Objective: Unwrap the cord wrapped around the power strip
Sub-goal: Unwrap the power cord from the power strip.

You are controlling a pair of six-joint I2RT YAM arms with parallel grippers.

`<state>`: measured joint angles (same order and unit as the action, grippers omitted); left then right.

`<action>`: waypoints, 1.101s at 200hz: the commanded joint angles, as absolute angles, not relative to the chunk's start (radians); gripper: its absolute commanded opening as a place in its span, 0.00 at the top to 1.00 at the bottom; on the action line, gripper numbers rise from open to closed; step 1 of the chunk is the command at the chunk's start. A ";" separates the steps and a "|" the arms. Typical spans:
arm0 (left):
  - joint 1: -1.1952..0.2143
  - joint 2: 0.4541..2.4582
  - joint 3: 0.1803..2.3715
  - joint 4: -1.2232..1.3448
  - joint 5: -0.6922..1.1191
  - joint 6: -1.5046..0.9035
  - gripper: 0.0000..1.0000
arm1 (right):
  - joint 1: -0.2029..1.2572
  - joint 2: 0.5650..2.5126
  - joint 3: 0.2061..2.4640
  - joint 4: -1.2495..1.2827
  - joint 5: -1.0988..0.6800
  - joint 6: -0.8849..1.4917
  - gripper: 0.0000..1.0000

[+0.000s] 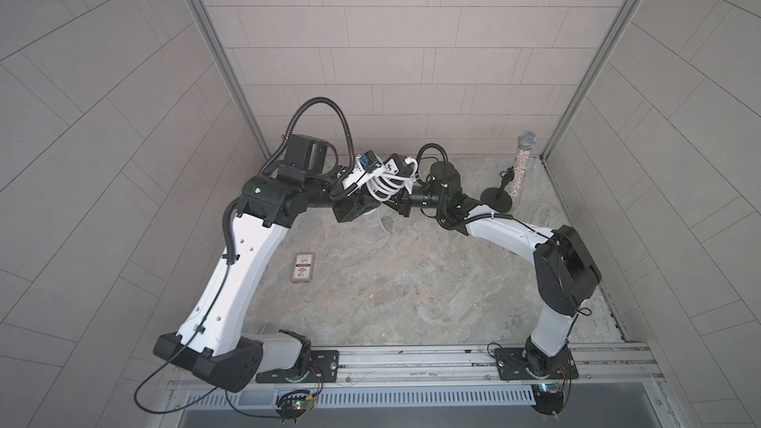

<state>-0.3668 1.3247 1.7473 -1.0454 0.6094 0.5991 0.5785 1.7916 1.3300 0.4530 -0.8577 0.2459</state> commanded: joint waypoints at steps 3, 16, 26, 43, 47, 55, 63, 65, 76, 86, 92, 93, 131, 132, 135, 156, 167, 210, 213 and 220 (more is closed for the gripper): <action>-0.370 1.294 1.756 -1.018 0.636 0.598 1.00 | 0.550 1.791 1.382 0.508 -0.848 0.270 0.97; -0.370 1.283 1.739 -1.026 0.640 0.591 1.00 | 0.531 1.782 1.405 0.493 -0.823 0.266 1.00; -0.371 1.274 1.722 -1.033 0.653 0.579 1.00 | 0.514 1.776 1.432 0.469 -0.804 0.267 1.00; -0.370 1.261 1.681 -1.050 0.682 0.563 1.00 | 0.477 1.764 1.484 0.440 -0.785 0.293 1.00; -0.370 1.257 1.667 -1.051 0.686 0.559 1.00 | 0.467 1.758 1.493 0.434 -0.778 0.298 1.00; -0.370 1.250 1.637 -1.046 0.687 0.551 1.00 | 0.451 1.746 1.508 0.419 -0.760 0.295 1.00; -0.368 1.243 1.604 -1.025 0.684 0.524 1.00 | 0.436 1.728 1.522 0.390 -0.745 0.282 1.00; -0.368 1.240 1.595 -1.013 0.681 0.514 1.00 | 0.431 1.723 1.525 0.379 -0.741 0.278 1.00; -0.366 1.227 1.543 -0.959 0.667 0.467 1.00 | 0.414 1.689 1.540 0.315 -0.717 0.242 1.00; -0.366 1.224 1.514 -0.926 0.654 0.428 1.00 | 0.398 1.652 1.545 0.247 -0.699 0.198 1.00; -0.367 1.228 1.503 -0.908 0.635 0.398 1.00 | 0.386 1.624 1.542 0.199 -0.683 0.164 1.00; -0.367 1.229 1.502 -0.903 0.630 0.394 1.00 | 0.384 1.620 1.541 0.190 -0.680 0.160 1.00; -0.365 1.288 1.491 -0.846 0.422 0.256 1.00 | 0.312 1.420 1.459 -0.053 -0.582 -0.001 1.00; -0.365 1.291 1.491 -0.845 0.416 0.254 1.00 | 0.311 1.414 1.456 -0.060 -0.580 -0.007 1.00; -0.365 1.296 1.492 -0.839 0.401 0.250 1.00 | 0.311 1.399 1.446 -0.077 -0.574 -0.024 1.00; -0.365 1.311 1.499 -0.766 0.361 0.225 1.00 | 0.313 1.316 1.374 -0.173 -0.566 -0.095 1.00; -0.364 1.310 1.507 -0.717 0.351 0.214 1.00 | 0.316 1.286 1.324 -0.195 -0.554 -0.118 1.00; -0.365 1.328 1.615 -0.682 0.359 0.217 1.00 | 0.334 1.282 1.177 -0.134 -0.489 -0.187 1.00; -0.365 1.330 1.625 -0.687 0.358 0.218 1.00 | 0.334 1.287 1.172 -0.119 -0.485 -0.181 1.00; -0.365 1.333 1.643 -0.694 0.357 0.220 1.00 | 0.336 1.306 1.164 -0.084 -0.471 -0.166 1.00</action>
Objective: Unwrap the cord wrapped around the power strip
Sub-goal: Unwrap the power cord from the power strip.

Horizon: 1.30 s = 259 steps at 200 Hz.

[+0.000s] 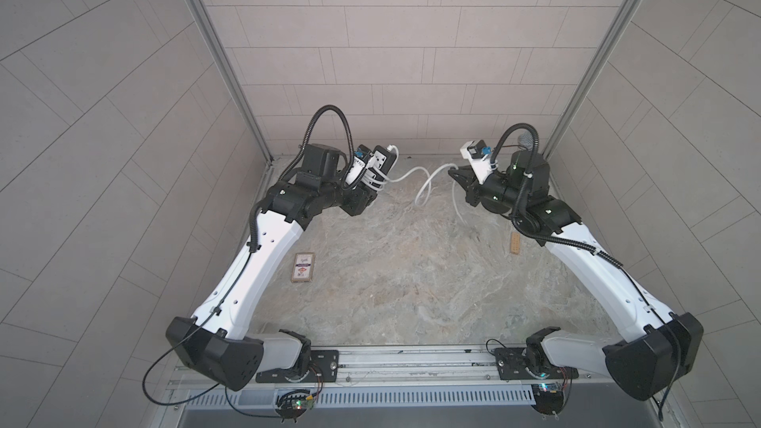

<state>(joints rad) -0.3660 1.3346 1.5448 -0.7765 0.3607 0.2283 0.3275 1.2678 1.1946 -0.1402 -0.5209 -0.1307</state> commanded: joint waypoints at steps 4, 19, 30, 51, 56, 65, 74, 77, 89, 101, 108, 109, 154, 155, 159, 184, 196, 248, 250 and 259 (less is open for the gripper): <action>-0.365 1.333 1.652 -0.698 0.360 0.218 1.00 | 0.338 1.319 1.163 -0.069 -0.463 -0.158 1.00; -0.365 1.333 1.678 -0.707 0.376 0.218 1.00 | 0.351 1.379 1.179 -0.029 -0.406 -0.135 1.00; -0.365 1.328 1.690 -0.709 0.388 0.217 1.00 | 0.360 1.430 1.213 -0.027 -0.368 -0.125 1.00; -0.364 1.319 1.703 -0.713 0.396 0.211 1.00 | 0.372 1.524 1.295 -0.035 -0.308 -0.093 1.00; -0.365 1.318 1.703 -0.714 0.394 0.210 1.00 | 0.373 1.544 1.313 -0.038 -0.290 -0.084 1.00; -0.365 1.314 1.703 -0.717 0.386 0.214 1.00 | 0.372 1.578 1.342 -0.040 -0.264 -0.070 1.00; -0.364 1.312 1.704 -0.722 0.377 0.219 1.00 | 0.373 1.602 1.360 -0.033 -0.244 -0.066 1.00; -0.365 1.311 1.703 -0.724 0.375 0.220 1.00 | 0.372 1.607 1.365 -0.029 -0.241 -0.065 1.00; -0.365 1.310 1.705 -0.732 0.373 0.226 1.00 | 0.372 1.627 1.384 -0.013 -0.228 -0.067 1.00; -0.365 1.309 1.707 -0.735 0.380 0.227 1.00 | 0.373 1.648 1.417 -0.017 -0.215 -0.085 1.00; -0.365 1.309 1.708 -0.735 0.386 0.226 1.00 | 0.372 1.662 1.440 -0.025 -0.203 -0.097 1.00; -0.365 1.310 1.708 -0.735 0.387 0.226 1.00 | 0.373 1.664 1.444 -0.026 -0.201 -0.100 1.00; -0.365 1.313 1.713 -0.726 0.396 0.226 1.00 | 0.327 1.798 1.692 -0.011 -0.101 -0.137 1.00; -0.365 1.313 1.713 -0.726 0.396 0.226 1.00 | 0.324 1.802 1.697 -0.011 -0.098 -0.137 1.00; -0.365 1.312 1.713 -0.723 0.398 0.226 1.00 | 0.319 1.816 1.722 -0.011 -0.090 -0.141 1.00; -0.365 1.312 1.705 -0.718 0.395 0.224 1.00 | 0.298 1.837 1.732 0.016 -0.079 -0.220 1.00; -0.365 1.305 1.692 -0.714 0.391 0.225 1.00 | 0.299 1.790 1.627 0.053 -0.117 -0.288 0.94; -0.367 1.331 1.682 -0.792 0.412 0.270 1.00 | 0.313 1.491 1.080 0.095 -0.278 -0.363 0.39; -0.367 1.332 1.683 -0.797 0.415 0.274 1.00 | 0.313 1.479 1.063 0.093 -0.282 -0.363 0.37; -0.366 1.339 1.687 -0.817 0.439 0.291 1.00 | 0.313 1.429 1.010 0.076 -0.299 -0.358 0.31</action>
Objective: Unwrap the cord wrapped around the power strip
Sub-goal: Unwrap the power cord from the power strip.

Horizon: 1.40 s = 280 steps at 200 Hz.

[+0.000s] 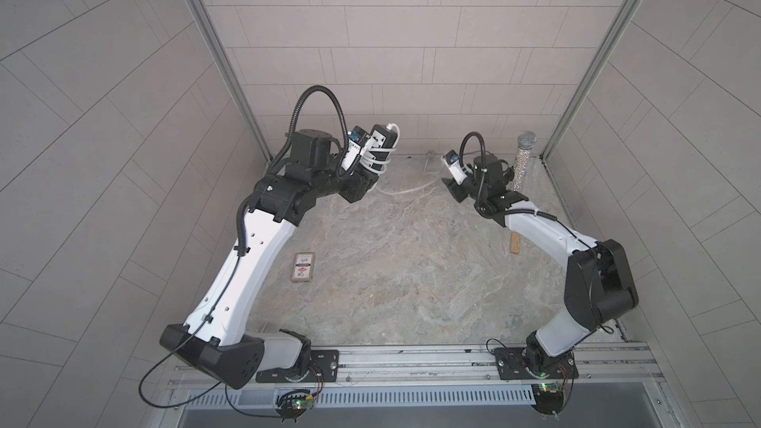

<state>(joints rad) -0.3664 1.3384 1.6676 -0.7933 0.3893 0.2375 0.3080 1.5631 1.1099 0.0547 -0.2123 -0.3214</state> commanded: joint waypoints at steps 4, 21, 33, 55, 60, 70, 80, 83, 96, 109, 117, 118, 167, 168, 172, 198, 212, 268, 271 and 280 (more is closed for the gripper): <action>-0.367 1.344 1.691 -0.829 0.458 0.303 1.00 | 0.312 1.405 0.992 0.062 -0.313 -0.355 0.29; -0.368 1.360 1.709 -0.884 0.555 0.346 1.00 | 0.308 1.327 0.962 -0.008 -0.417 -0.337 0.25; -0.368 1.364 1.712 -0.910 0.633 0.365 1.00 | 0.307 1.300 0.975 -0.043 -0.507 -0.297 0.24; -0.369 1.351 1.715 -0.946 0.845 0.389 1.00 | 0.315 1.323 1.003 0.034 -0.659 -0.125 0.24; -0.370 1.343 1.712 -0.948 0.892 0.388 1.00 | 0.321 1.335 1.010 0.066 -0.678 -0.094 0.24; -0.373 1.327 1.702 -0.947 0.963 0.378 1.00 | 0.337 1.364 1.031 0.123 -0.703 -0.042 0.24; -0.378 1.306 1.689 -0.948 0.990 0.359 1.00 | 0.356 1.397 1.063 0.177 -0.722 -0.007 0.24; -0.379 1.299 1.686 -0.948 0.993 0.353 1.00 | 0.362 1.410 1.076 0.190 -0.729 0.002 0.23; -0.380 1.276 1.667 -0.948 1.012 0.341 1.00 | 0.391 1.464 1.130 0.241 -0.764 0.047 0.23; -0.380 1.254 1.650 -0.947 1.026 0.340 1.00 | 0.419 1.515 1.179 0.291 -0.808 0.085 0.23; -0.380 1.245 1.642 -0.948 1.032 0.340 1.00 | 0.438 1.543 1.207 0.316 -0.826 0.118 0.23; -0.379 1.245 1.641 -0.948 1.032 0.340 1.00 | 0.442 1.547 1.210 0.318 -0.828 0.121 0.23; -0.402 1.234 1.646 -0.951 1.031 0.332 1.00 | 0.528 1.621 1.279 0.419 -0.850 0.230 0.22; -0.402 1.234 1.646 -0.951 1.031 0.331 1.00 | 0.528 1.622 1.280 0.420 -0.850 0.231 0.22; -0.402 1.233 1.645 -0.952 1.030 0.331 1.00 | 0.531 1.625 1.282 0.423 -0.852 0.231 0.22; -0.407 1.233 1.650 -0.953 1.034 0.326 1.00 | 0.553 1.658 1.302 0.435 -0.848 0.228 0.28; -0.407 1.230 1.651 -0.953 1.034 0.320 1.00 | 0.554 1.677 1.313 0.460 -0.825 0.234 0.34; -0.407 1.212 1.650 -0.959 0.959 0.345 1.00 | 0.565 1.651 1.259 0.439 -0.916 0.194 0.29; -0.407 1.213 1.651 -0.960 0.951 0.346 1.00 | 0.565 1.645 1.245 0.434 -0.913 0.187 0.28; -0.407 1.215 1.654 -0.960 0.944 0.348 1.00 | 0.567 1.633 1.214 0.417 -0.911 0.163 0.28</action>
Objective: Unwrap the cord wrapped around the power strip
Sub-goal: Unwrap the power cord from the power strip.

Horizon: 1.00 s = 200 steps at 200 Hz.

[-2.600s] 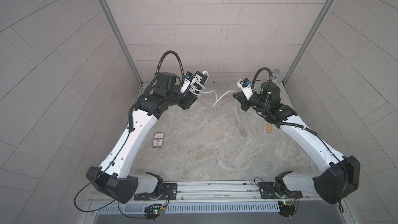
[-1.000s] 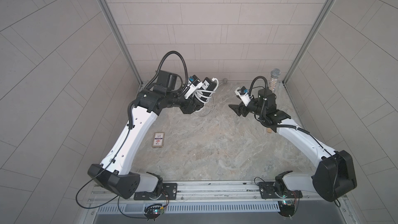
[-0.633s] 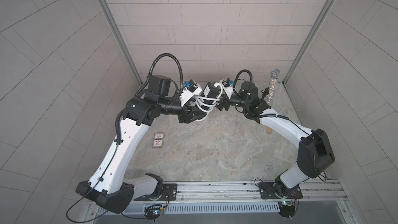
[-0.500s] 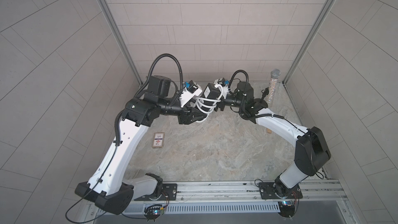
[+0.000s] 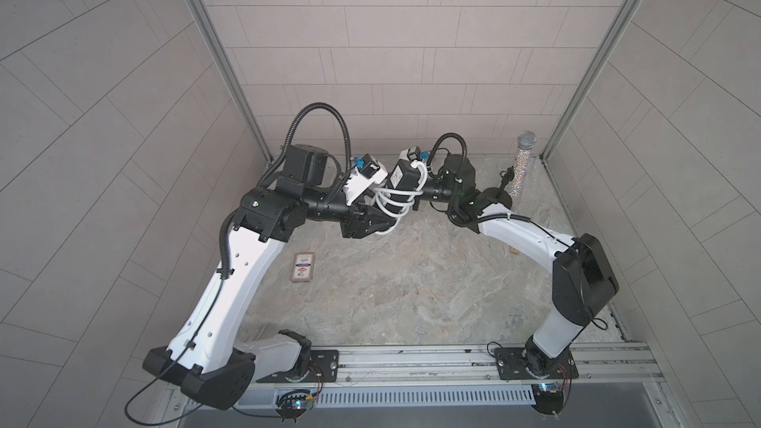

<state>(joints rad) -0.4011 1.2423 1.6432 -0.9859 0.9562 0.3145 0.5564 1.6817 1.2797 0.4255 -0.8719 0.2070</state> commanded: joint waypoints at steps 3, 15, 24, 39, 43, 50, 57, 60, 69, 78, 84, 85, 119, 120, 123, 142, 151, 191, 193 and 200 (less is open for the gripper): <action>-0.407 1.216 1.655 -0.960 0.941 0.349 1.00 | 0.569 1.631 1.205 0.411 -0.911 0.152 0.28; -0.407 1.222 1.657 -0.960 0.944 0.349 1.00 | 0.579 1.639 1.185 0.402 -0.898 0.111 0.28; -0.406 1.227 1.660 -0.959 0.951 0.349 1.00 | 0.587 1.660 1.188 0.424 -0.882 0.117 0.28; -0.406 1.234 1.663 -0.960 0.965 0.342 1.00 | 0.599 1.712 1.228 0.461 -0.849 0.142 0.31; -0.407 1.234 1.663 -0.959 0.968 0.340 1.00 | 0.601 1.725 1.242 0.472 -0.843 0.151 0.31; -0.407 1.233 1.662 -0.960 0.972 0.337 1.00 | 0.601 1.743 1.267 0.492 -0.832 0.166 0.32; -0.407 1.231 1.660 -0.960 0.974 0.335 1.00 | 0.602 1.757 1.287 0.503 -0.820 0.175 0.33; -0.407 1.229 1.660 -0.959 0.974 0.335 1.00 | 0.602 1.764 1.296 0.505 -0.819 0.176 0.33; -0.407 1.224 1.658 -0.960 0.975 0.333 1.00 | 0.602 1.780 1.323 0.503 -0.825 0.172 0.34; -0.408 1.222 1.656 -0.960 0.976 0.330 1.00 | 0.601 1.796 1.345 0.500 -0.838 0.166 0.35; -0.407 1.222 1.658 -0.960 0.976 0.328 1.00 | 0.601 1.809 1.359 0.502 -0.845 0.165 0.36; -0.407 1.222 1.658 -0.959 0.976 0.328 1.00 | 0.602 1.811 1.361 0.502 -0.846 0.166 0.36; -0.407 1.216 1.657 -0.960 0.974 0.319 1.00 | 0.604 1.862 1.404 0.528 -0.833 0.185 0.60; -0.408 1.216 1.657 -0.960 0.973 0.319 1.00 | 0.604 1.862 1.405 0.528 -0.832 0.186 0.62; -0.408 1.215 1.655 -0.960 0.973 0.318 1.00 | 0.603 1.864 1.408 0.529 -0.829 0.189 0.65; -0.407 1.203 1.640 -0.960 0.964 0.308 1.00 | 0.592 1.864 1.426 0.535 -0.803 0.208 0.88; -0.407 1.195 1.625 -0.962 0.954 0.294 1.00 | 0.580 1.862 1.445 0.529 -0.759 0.259 0.99; -0.407 1.150 1.532 -0.961 0.858 0.233 1.00 | 0.485 1.819 1.550 0.455 -0.719 0.355 1.00; -0.407 1.147 1.525 -0.957 0.852 0.225 1.00 | 0.480 1.812 1.551 0.448 -0.710 0.350 1.00; -0.407 1.140 1.505 -0.942 0.816 0.200 1.00 | 0.465 1.785 1.554 0.415 -0.680 0.335 1.00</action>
